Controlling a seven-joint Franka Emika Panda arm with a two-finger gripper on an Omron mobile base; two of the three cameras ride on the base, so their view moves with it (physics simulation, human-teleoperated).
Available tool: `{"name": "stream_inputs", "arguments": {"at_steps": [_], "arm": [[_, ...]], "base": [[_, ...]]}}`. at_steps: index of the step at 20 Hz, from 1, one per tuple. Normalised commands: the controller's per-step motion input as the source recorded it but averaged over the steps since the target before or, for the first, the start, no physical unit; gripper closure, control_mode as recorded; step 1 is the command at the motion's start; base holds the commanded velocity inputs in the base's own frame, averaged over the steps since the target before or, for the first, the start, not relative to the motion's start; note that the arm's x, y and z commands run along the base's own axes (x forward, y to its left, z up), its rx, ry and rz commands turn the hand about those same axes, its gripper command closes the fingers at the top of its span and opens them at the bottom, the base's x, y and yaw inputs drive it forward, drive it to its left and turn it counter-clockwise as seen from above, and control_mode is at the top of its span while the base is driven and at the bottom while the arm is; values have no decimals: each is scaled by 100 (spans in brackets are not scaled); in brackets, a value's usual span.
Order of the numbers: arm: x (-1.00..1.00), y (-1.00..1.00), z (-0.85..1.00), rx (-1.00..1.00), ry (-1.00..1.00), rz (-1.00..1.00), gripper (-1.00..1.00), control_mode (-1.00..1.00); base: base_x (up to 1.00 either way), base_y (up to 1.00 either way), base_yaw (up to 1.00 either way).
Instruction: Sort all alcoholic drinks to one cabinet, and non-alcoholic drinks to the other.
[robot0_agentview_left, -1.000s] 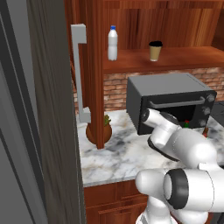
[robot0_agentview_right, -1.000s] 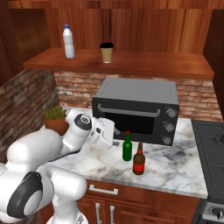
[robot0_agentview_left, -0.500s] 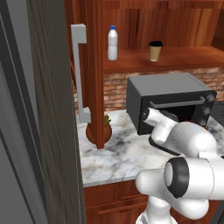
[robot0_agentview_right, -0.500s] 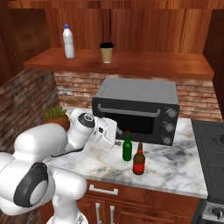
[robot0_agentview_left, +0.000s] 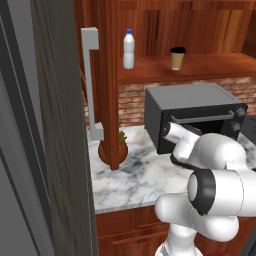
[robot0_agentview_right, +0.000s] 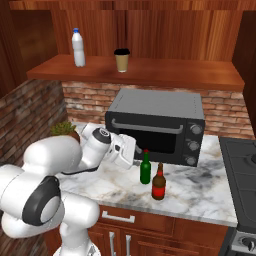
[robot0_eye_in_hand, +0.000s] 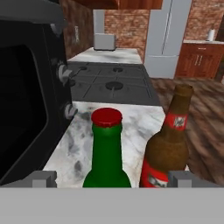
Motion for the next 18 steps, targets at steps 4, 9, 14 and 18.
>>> {"name": "stream_inputs", "arguments": {"at_steps": [4, 9, 14, 18], "arm": [[2, -7, -3, 0, 0, -2, -100, -100], [6, -15, 0, -2, 0, -3, -100, -100], [5, -15, -3, -2, 2, -3, -100, -100], [5, -10, -8, -2, 3, -3, -100, -100]], "base": [[0, 0, 0], [0, 0, 0], [0, 0, 0], [0, 0, 0]]}}
